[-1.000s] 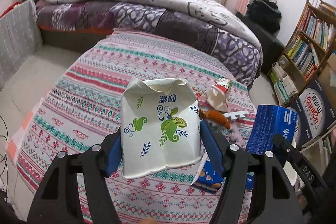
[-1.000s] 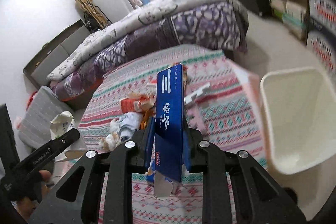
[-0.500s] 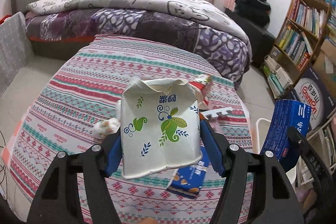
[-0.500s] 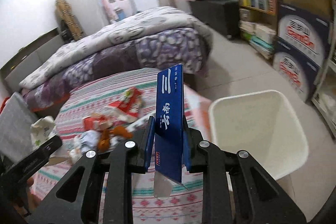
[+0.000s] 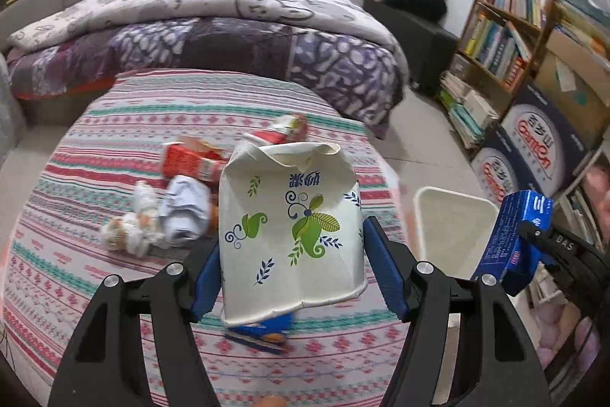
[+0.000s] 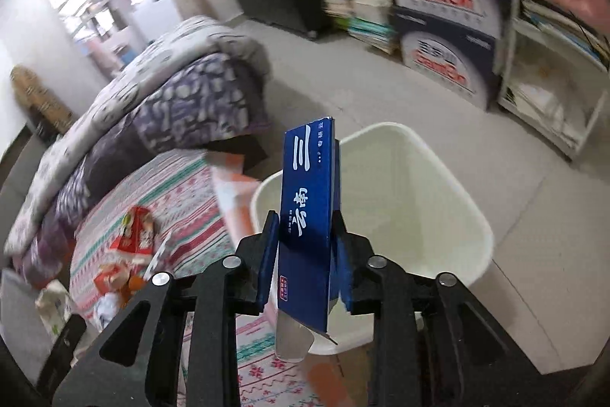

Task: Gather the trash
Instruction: 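Carry the tissue box to the wastebasket and open the right tool, then lower the white paper cup into the wastebasket and open the left tool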

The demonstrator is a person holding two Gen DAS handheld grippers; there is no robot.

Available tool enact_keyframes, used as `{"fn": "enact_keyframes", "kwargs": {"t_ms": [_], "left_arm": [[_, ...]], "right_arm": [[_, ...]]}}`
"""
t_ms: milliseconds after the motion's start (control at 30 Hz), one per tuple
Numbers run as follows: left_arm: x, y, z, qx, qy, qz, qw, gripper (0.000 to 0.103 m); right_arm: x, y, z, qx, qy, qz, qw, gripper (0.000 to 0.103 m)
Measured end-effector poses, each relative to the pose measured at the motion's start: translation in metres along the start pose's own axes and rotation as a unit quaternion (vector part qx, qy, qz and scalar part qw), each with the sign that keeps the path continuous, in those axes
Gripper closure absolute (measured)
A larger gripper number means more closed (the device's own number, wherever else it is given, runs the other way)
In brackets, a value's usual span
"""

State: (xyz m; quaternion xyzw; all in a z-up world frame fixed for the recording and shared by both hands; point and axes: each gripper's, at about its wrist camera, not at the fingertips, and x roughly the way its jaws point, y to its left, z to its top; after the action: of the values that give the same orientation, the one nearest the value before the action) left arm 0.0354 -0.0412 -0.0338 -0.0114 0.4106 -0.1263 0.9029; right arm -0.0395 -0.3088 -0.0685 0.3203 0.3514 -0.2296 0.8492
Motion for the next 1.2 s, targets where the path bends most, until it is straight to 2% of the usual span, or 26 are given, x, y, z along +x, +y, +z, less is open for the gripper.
{"fn": "enact_keyframes", "kwargs": {"t_ms": [67, 133, 167, 567, 833, 1033, 1100, 1200], "left_arm": [[0.001, -0.012, -0.001, 0.007, 0.003, -0.01, 0.9999, 0.037], [0.003, -0.026, -0.001, 0.018, 0.007, -0.017, 0.9997, 0.037], [0.004, -0.032, -0.002, 0.022, 0.007, -0.02, 0.9995, 0.037], [0.019, -0.125, 0.003, 0.094, 0.031, -0.071, 0.9925, 0.037], [0.032, -0.186, 0.01, 0.142, 0.037, -0.102, 0.9839, 0.036], [0.043, -0.216, 0.015, 0.155, 0.054, -0.129, 0.978, 0.026], [0.044, -0.219, 0.017, 0.154, 0.055, -0.136, 0.9772, 0.02], [0.042, -0.214, 0.018, 0.15, 0.055, -0.145, 0.9764, 0.02]], "right_arm": [[-0.001, -0.011, 0.005, 0.014, 0.0, -0.01, 1.0, 0.064], [-0.005, -0.021, 0.009, 0.027, -0.004, -0.016, 1.0, 0.049], [-0.006, -0.026, 0.011, 0.031, -0.006, -0.019, 0.999, 0.047], [-0.031, -0.078, 0.036, 0.102, -0.044, -0.039, 0.993, 0.038], [-0.036, -0.112, 0.045, 0.164, -0.048, -0.039, 0.984, 0.032], [-0.039, -0.127, 0.048, 0.196, -0.056, -0.038, 0.978, 0.028], [-0.04, -0.125, 0.048, 0.193, -0.06, -0.039, 0.979, 0.027], [-0.042, -0.119, 0.048, 0.185, -0.068, -0.038, 0.98, 0.023]]}}
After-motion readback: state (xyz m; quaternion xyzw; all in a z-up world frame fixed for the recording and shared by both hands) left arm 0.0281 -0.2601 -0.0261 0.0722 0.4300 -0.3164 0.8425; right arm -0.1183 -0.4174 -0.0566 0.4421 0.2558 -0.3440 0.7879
